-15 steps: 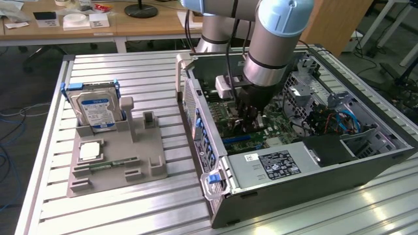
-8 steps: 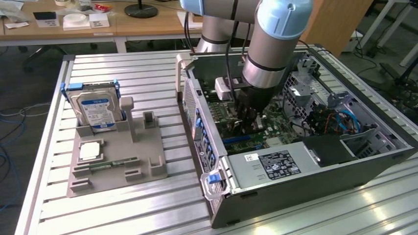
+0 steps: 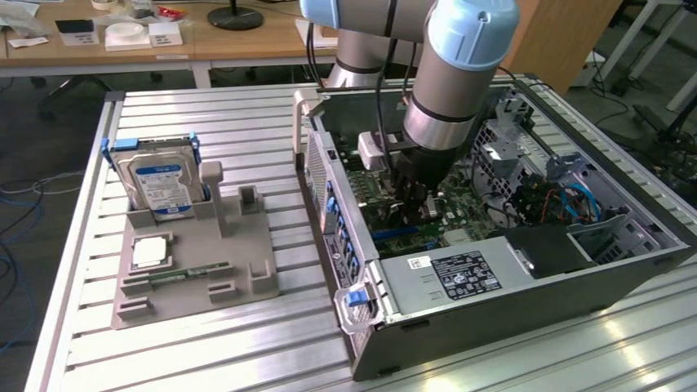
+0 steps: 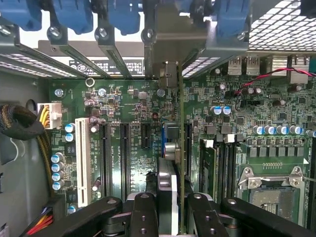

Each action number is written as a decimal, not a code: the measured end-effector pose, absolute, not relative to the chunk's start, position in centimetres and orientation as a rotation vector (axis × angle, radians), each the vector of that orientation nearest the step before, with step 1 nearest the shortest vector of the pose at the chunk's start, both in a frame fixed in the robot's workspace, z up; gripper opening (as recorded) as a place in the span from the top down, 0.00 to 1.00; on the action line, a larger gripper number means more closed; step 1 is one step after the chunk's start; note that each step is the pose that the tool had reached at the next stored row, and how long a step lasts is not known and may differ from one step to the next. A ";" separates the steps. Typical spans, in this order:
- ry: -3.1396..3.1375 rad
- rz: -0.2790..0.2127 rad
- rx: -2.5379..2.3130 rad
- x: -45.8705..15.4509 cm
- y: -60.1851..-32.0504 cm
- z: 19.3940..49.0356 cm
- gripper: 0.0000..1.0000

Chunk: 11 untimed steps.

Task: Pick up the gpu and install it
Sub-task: 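Insert the gpu into the slot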

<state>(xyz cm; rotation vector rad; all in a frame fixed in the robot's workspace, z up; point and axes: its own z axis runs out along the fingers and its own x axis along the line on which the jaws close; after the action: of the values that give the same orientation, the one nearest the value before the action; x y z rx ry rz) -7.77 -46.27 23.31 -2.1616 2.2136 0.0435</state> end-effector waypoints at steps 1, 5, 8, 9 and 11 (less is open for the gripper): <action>2.213 0.042 -2.161 -7.8 -46.3 23.3 0.72; 2.208 0.033 -2.157 -7.8 -46.3 23.3 0.72; 2.208 0.032 -2.157 -7.8 -46.3 23.3 0.72; 2.208 0.032 -2.157 -7.8 -46.3 23.3 0.72; 2.208 0.033 -2.156 -7.9 -46.3 23.3 0.72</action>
<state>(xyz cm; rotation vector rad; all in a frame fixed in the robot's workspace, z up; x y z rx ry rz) -7.90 -46.26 23.32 -2.1565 2.2078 0.0329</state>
